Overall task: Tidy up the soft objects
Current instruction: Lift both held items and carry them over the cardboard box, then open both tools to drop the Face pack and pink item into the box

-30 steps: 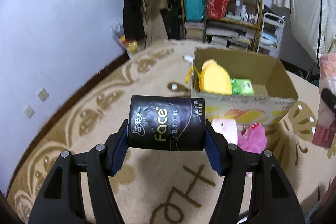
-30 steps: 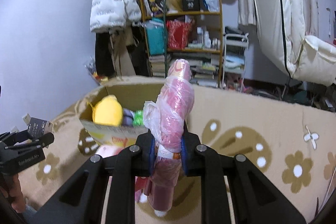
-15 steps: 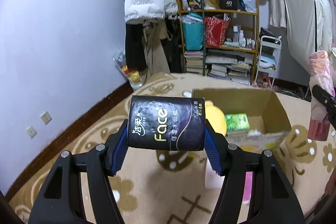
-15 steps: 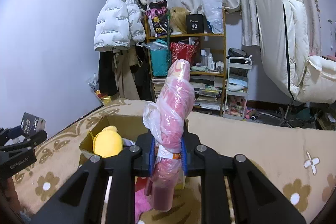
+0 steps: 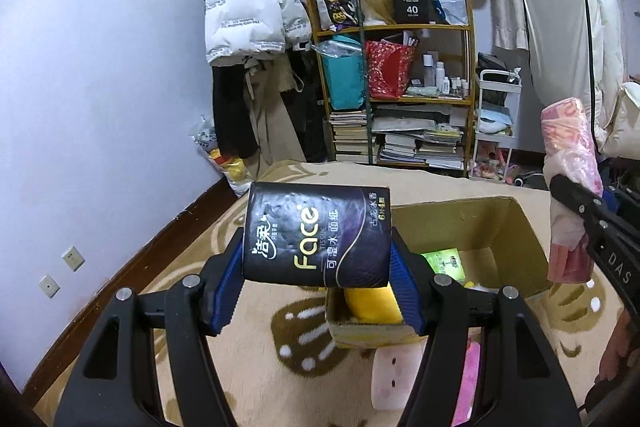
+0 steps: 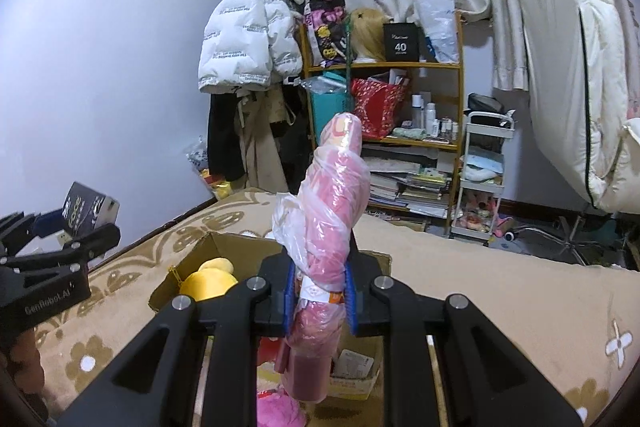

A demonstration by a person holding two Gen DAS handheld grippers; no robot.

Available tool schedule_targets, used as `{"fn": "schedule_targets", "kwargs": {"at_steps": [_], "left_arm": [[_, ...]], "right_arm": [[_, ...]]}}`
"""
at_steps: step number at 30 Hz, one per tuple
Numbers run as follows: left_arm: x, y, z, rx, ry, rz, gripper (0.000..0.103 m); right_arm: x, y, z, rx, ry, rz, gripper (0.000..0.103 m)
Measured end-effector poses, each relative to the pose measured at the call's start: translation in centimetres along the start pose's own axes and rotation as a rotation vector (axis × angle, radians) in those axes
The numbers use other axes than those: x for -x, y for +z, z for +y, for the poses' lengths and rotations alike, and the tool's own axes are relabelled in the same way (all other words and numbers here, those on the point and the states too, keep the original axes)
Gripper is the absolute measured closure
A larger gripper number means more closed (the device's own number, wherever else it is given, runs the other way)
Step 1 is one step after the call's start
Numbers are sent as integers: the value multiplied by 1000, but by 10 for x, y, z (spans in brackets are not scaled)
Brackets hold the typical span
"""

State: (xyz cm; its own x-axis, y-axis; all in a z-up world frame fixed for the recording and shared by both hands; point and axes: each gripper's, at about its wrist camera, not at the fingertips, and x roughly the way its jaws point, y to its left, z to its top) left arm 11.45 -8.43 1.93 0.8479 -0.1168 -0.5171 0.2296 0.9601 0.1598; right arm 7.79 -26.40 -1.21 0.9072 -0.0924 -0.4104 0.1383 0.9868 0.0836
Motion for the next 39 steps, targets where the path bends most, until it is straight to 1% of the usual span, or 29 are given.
{"fn": "schedule_targets", "kwargs": {"at_steps": [2,6,11,14,19,23,27,29,33,36,39], "left_arm": [[-10,1,0,9,-9,11,39],[-25,-2,-4,-11,-11,22,39],[-42,-7,-13,-9,-44,59,39],[-48,-12,-22,-26,-66,71,39],[-51,-17,-37,-42,-125,76,38],[-52,-22,-44,-56,-164,75,38],[-59,-22,-51,-59,-193,92,38],[-64,-21,-54,-61,-203,100,38],[-71,-22,-56,-61,-205,119,38],[-76,-25,-57,-63,-233,141,38],[-80,-26,-59,-71,-228,151,35]], "right_arm": [[-8,-2,-2,1,2,14,83],[-22,-7,-7,-1,-5,39,83],[-34,-13,-14,-33,7,60,83],[-39,-14,-18,-54,31,65,82],[-47,-17,-22,-101,91,79,82],[-52,-22,-19,-92,105,103,82],[-60,-27,-23,-121,125,140,81],[-61,-30,-24,-127,127,152,79],[-62,-33,-25,-133,119,160,78],[-62,-34,-26,-141,125,163,77],[-63,-35,-27,-147,135,172,72]]}}
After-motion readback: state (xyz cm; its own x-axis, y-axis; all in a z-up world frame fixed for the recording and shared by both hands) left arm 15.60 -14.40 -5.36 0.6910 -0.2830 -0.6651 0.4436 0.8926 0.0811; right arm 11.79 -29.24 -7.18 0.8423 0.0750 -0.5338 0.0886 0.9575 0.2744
